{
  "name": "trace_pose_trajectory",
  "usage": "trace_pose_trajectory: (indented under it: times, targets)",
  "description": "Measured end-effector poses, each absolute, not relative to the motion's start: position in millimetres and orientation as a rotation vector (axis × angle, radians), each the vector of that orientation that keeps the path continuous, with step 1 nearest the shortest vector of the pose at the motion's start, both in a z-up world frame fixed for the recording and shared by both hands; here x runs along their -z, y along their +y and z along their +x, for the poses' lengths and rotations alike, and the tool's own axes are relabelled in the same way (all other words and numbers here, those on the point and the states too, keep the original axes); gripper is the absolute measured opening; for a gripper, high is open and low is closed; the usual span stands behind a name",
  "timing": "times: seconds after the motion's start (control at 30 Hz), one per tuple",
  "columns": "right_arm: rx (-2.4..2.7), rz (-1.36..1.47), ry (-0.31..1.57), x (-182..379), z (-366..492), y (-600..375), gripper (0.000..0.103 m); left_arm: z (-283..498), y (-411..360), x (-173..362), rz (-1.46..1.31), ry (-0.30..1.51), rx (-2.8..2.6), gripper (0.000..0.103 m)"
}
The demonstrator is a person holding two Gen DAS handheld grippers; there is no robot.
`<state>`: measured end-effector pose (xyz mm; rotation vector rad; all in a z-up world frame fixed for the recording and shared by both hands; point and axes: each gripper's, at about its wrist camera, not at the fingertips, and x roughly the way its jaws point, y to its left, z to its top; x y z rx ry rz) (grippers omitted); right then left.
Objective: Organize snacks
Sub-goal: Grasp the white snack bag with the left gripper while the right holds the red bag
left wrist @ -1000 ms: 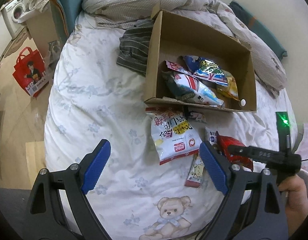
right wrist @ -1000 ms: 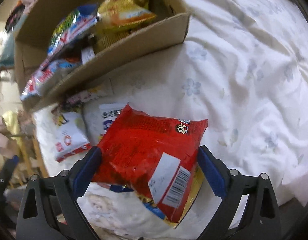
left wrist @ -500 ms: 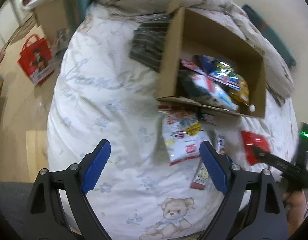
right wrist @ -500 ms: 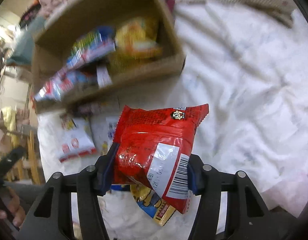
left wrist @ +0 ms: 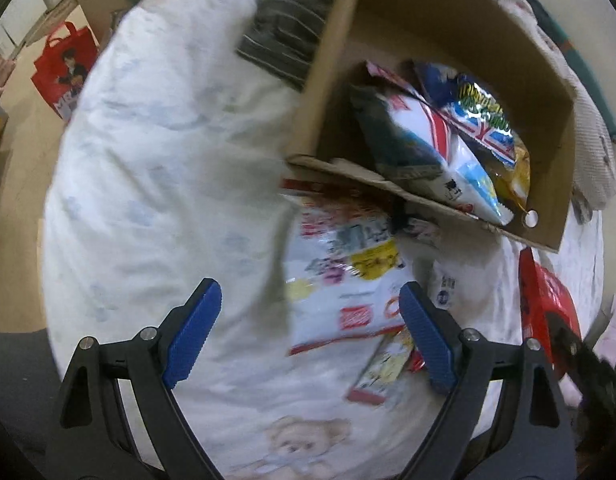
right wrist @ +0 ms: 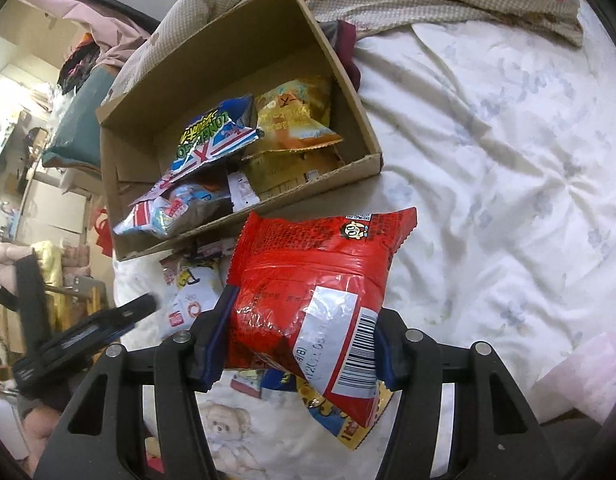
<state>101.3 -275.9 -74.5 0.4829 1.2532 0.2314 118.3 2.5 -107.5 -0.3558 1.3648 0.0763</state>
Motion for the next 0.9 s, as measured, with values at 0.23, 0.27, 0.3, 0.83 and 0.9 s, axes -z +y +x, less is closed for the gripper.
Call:
trace_pose_trajectory:
  times: [0.23,0.27,0.3,0.83,0.9]
  targets:
    - [-0.242,0.524,1.25,75.3,103.6,-281.4,0.06,144.0,-26.9,146.4,-0.288,1.45,-0.094,0.088]
    - [-0.244,0.527,1.251,75.2,103.9,-281.2,0.06,145.6,-27.9,152.1,-0.296,1.467,-0.091,0.088]
    - [-0.246,0.528,1.251,75.1,104.2,-280.5,0.06,146.4,-28.3,155.1,-0.299,1.471,-0.09,0.088]
    - [-0.293,0.516,1.257,74.9,104.3,-265.6,0.06,106.9,-15.6,133.1,-0.243,1.43,-0.003,0.045]
    - [-0.299,0.513,1.259,74.4,102.5,-264.3,0.06,99.8,-10.5,126.8,-0.242,1.429,-0.005,0.045]
